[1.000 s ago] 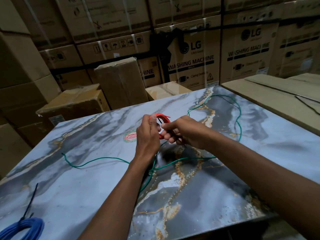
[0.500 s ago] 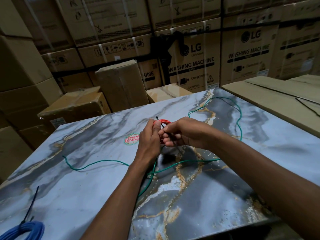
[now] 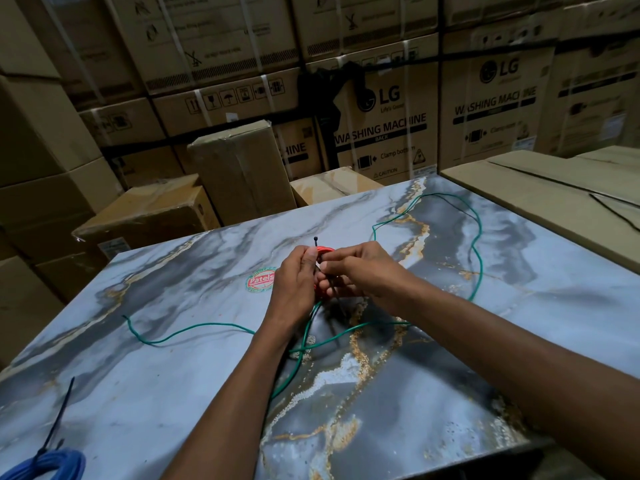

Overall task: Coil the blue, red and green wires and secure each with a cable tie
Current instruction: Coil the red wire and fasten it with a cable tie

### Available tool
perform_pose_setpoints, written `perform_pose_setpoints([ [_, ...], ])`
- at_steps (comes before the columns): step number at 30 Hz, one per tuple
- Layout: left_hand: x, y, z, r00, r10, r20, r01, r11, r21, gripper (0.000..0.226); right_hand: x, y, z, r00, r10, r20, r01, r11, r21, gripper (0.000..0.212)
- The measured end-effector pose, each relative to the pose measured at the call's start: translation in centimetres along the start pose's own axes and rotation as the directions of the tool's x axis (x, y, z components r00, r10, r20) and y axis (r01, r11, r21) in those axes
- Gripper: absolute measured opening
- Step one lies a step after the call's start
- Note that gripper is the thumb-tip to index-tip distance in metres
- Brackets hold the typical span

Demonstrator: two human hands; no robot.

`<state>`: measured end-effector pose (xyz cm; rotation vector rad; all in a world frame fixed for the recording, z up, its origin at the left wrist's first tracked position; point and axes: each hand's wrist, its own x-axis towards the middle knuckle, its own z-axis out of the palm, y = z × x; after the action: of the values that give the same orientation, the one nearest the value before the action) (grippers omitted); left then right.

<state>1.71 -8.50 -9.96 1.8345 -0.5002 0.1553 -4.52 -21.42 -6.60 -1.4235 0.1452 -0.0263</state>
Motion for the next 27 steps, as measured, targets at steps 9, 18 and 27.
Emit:
perform_pose_setpoints([
  [9,0.0,-0.5,0.3,0.999,-0.043,-0.016,0.042,0.997,-0.067,0.037,-0.1,-0.5,-0.3,0.994,-0.105,-0.040,0.097,0.981,-0.169,0.019],
  [18,0.3,-1.1,0.1,0.998,-0.059,-0.011,0.056,0.988,-0.141,0.028,0.0,-2.0,-0.5,0.978,-0.160,0.135,0.144,0.982,0.119,0.028],
  [27,-0.6,0.3,0.4,0.996,0.092,0.020,-0.094,0.987,0.132,0.028,1.4,-0.5,-1.9,0.787,-0.574,-0.226,0.427,0.771,-0.473,0.032],
])
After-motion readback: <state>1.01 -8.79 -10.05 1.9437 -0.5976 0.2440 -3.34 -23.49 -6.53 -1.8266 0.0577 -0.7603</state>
